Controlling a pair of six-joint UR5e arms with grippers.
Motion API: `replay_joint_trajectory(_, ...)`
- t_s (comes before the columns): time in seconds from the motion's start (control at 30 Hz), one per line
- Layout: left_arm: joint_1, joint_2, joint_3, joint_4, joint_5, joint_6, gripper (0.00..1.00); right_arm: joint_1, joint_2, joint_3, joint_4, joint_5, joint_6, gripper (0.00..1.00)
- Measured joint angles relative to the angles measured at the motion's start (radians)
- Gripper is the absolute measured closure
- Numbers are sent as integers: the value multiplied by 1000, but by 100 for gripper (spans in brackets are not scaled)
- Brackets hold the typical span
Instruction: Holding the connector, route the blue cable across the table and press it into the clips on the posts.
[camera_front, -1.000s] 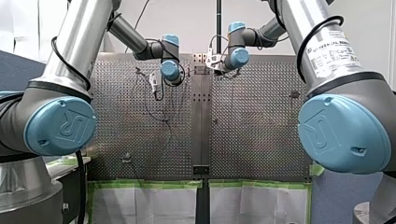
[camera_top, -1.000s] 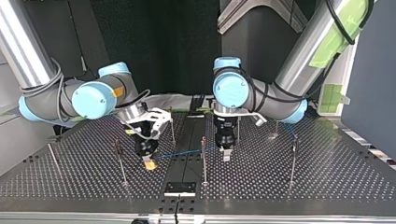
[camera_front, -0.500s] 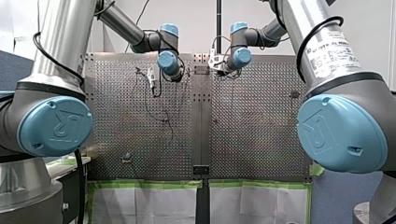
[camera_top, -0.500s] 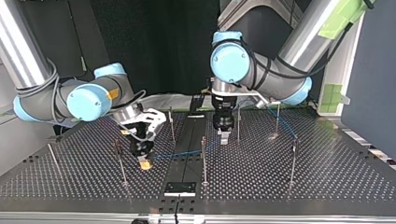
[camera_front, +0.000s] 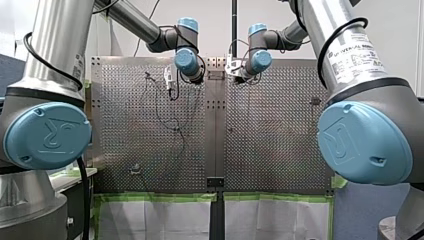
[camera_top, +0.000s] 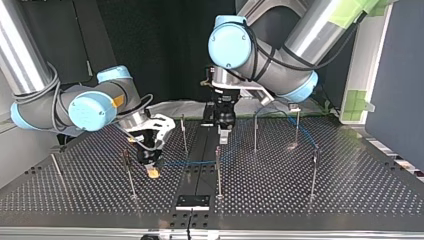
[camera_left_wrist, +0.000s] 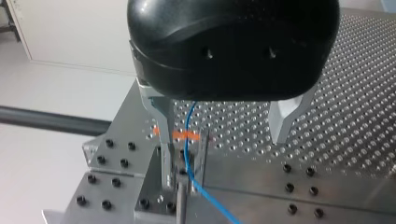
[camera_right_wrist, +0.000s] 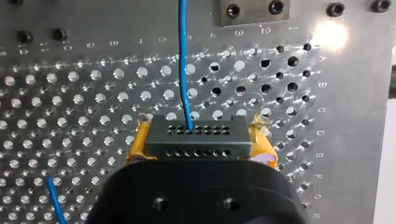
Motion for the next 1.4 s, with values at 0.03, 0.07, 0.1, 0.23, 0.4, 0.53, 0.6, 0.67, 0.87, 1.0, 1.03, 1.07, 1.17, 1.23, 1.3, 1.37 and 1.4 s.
replay_joint_trajectory(0.03,-9,0,0,5,-8,5,0,0,0,1,1,0,-2,100)
replay_joint_trajectory(0.07,-21,0,0,11,-20,11,0,0,0,2,1,0,-4,100)
replay_joint_trajectory(0.1,-29,0,0,17,-28,16,0,-1,0,3,1,0,-6,100)
replay_joint_trajectory(0.23,-66,-1,1,42,-65,40,0,-4,-2,4,2,0,-12,100)
replay_joint_trajectory(0.4,-110,-1,13,44,-98,63,0,-11,-2,4,1,0,-15,100)
replay_joint_trajectory(0.53,-140,-2,29,43,-123,75,0,-15,-3,4,-1,0,-16,100)
replay_joint_trajectory(0.6,-149,-9,43,40,-130,77,0,-16,-4,4,-2,0,-16,100)
replay_joint_trajectory(0.67,-152,-20,57,31,-138,79,0,-16,-5,4,-2,0,-16,100)
replay_joint_trajectory(0.87,-148,-65,104,-11,-155,83,0,-14,-5,4,-3,1,-17,100)
replay_joint_trajectory(1.0,-145,-98,138,-44,-155,88,0,-16,-6,4,-3,1,-18,100)
replay_joint_trajectory(1.03,-145,-106,146,-52,-155,89,0,-16,-6,4,-3,1,-18,100)
replay_joint_trajectory(1.07,-145,-116,155,-61,-155,91,0,-16,-6,4,-3,1,-18,100)
replay_joint_trajectory(1.17,-143,-139,179,-75,-157,93,0,-16,-6,4,-5,1,-18,100)
replay_joint_trajectory(1.23,-141,-155,195,-79,-158,94,0,-16,-6,4,-5,1,-18,100)
replay_joint_trajectory(1.3,-136,-173,213,-84,-159,97,0,-16,-6,4,-6,0,-18,100)
replay_joint_trajectory(1.37,-130,-183,231,-88,-161,99,0,-16,-6,4,-7,0,-18,100)
replay_joint_trajectory(1.4,-127,-187,238,-89,-163,100,0,-16,-7,4,-7,-1,-18,100)
